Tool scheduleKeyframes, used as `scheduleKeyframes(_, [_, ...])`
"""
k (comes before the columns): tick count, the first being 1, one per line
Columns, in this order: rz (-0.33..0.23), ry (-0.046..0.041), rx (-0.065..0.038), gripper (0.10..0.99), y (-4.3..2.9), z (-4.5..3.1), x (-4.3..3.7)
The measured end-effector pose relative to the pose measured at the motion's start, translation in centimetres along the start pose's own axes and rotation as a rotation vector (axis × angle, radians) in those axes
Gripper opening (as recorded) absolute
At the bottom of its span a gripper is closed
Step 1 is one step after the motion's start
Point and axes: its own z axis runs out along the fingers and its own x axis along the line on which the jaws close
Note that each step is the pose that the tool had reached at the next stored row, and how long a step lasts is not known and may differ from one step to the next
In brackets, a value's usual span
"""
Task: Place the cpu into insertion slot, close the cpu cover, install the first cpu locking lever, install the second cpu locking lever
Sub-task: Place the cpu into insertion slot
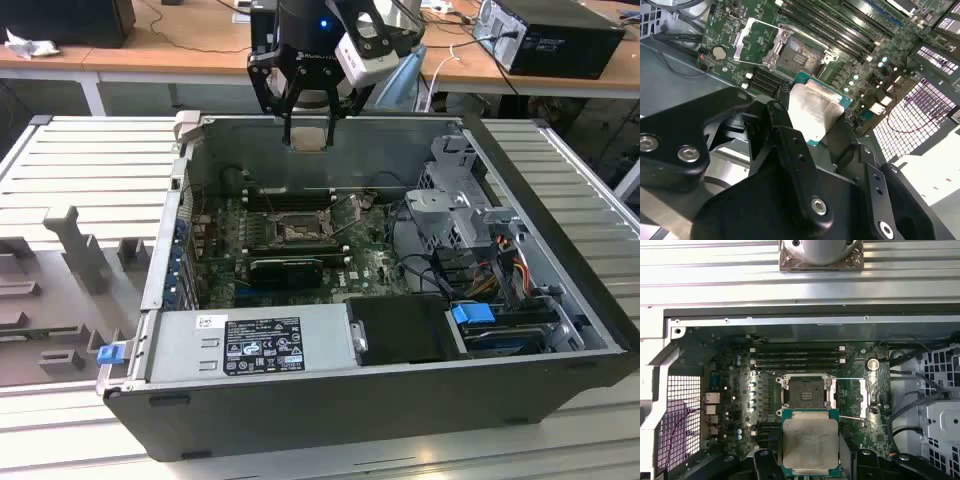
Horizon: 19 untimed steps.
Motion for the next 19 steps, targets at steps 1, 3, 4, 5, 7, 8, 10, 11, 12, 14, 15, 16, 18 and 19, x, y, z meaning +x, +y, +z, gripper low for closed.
scheduleKeyframes(1, [0.000, 0.0000, 0.000, 0.537, 0.00, 0.00, 0.00])
scheduleKeyframes(3, [0.001, 0.0000, 0.000, 0.537, 0.00, 0.00, 0.00])
scheduleKeyframes(4, [0.001, -0.0001, 0.000, 0.537, 0.00, 0.00, 0.00])
scheduleKeyframes(5, [0.003, -0.0002, 0.000, 0.537, 0.00, 0.00, 0.00])
scheduleKeyframes(7, [0.008, -0.0007, 0.000, 0.537, 0.00, 0.00, -0.01])
scheduleKeyframes(8, [0.010, -0.0009, 0.000, 0.537, 0.00, 0.00, -0.01])
scheduleKeyframes(10, [0.020, -0.0018, 0.000, 0.537, 0.00, 0.00, 0.00])
scheduleKeyframes(11, [0.023, -0.0021, -0.001, 0.537, 0.00, 0.00, 0.00])
scheduleKeyframes(12, [0.027, -0.0024, -0.001, 0.537, 0.00, 0.00, 0.00])
scheduleKeyframes(14, [0.032, -0.0028, -0.001, 0.537, 0.00, 0.00, 0.00])
scheduleKeyframes(15, [0.036, -0.0032, -0.001, 0.537, 0.00, 0.00, 0.00])
scheduleKeyframes(16, [0.039, -0.0035, -0.001, 0.537, 0.00, 0.00, 0.00])
scheduleKeyframes(18, [0.049, -0.0044, -0.001, 0.537, 0.00, 0.00, 0.00])
scheduleKeyframes(19, [0.056, -0.0050, -0.001, 0.537, 0.00, 0.00, 0.00])
